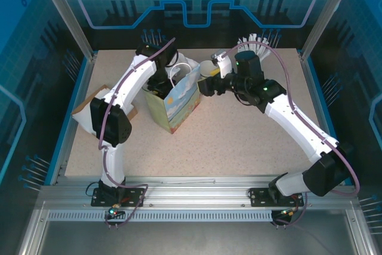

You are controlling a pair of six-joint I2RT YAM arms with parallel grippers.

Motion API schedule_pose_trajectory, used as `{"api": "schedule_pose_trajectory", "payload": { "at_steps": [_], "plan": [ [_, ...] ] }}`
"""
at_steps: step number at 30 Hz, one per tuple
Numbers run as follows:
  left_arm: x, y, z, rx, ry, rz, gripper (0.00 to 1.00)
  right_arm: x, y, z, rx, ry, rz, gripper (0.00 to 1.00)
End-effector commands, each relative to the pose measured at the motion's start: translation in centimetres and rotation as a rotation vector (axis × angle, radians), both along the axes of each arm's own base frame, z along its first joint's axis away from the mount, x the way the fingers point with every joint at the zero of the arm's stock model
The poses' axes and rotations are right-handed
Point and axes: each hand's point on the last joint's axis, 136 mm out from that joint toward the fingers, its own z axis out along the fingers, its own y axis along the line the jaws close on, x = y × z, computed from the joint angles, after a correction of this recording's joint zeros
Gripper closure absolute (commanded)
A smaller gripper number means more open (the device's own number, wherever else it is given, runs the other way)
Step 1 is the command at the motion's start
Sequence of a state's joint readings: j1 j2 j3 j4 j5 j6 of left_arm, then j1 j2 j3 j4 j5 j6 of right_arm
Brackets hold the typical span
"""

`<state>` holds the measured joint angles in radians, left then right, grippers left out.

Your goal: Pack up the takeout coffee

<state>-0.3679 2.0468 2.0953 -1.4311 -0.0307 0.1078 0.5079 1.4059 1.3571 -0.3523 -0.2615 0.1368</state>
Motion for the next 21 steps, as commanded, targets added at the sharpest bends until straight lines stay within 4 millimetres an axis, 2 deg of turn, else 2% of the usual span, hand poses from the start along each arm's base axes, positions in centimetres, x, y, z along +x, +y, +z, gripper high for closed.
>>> {"api": "schedule_pose_trajectory", "payload": {
  "at_steps": [1, 14, 21],
  "plan": [
    [-0.8, 0.4, 1.3, 0.011, -0.019, -0.013, 0.62, -0.7, -0.1, 1.4, -0.006, -0.028, 0.005, 0.22],
    [-1.4, 0.6, 2.4, 0.008, -0.027, -0.005, 0.62, -1.1, -0.5, 1.8, -0.029, -0.033, 0.003, 0.2],
    [-1.8, 0.9, 2.4, 0.02, -0.011, -0.005, 0.62, -1.3, -0.8, 1.7, -0.042, -0.039, -0.001, 0.19]
  ]
}}
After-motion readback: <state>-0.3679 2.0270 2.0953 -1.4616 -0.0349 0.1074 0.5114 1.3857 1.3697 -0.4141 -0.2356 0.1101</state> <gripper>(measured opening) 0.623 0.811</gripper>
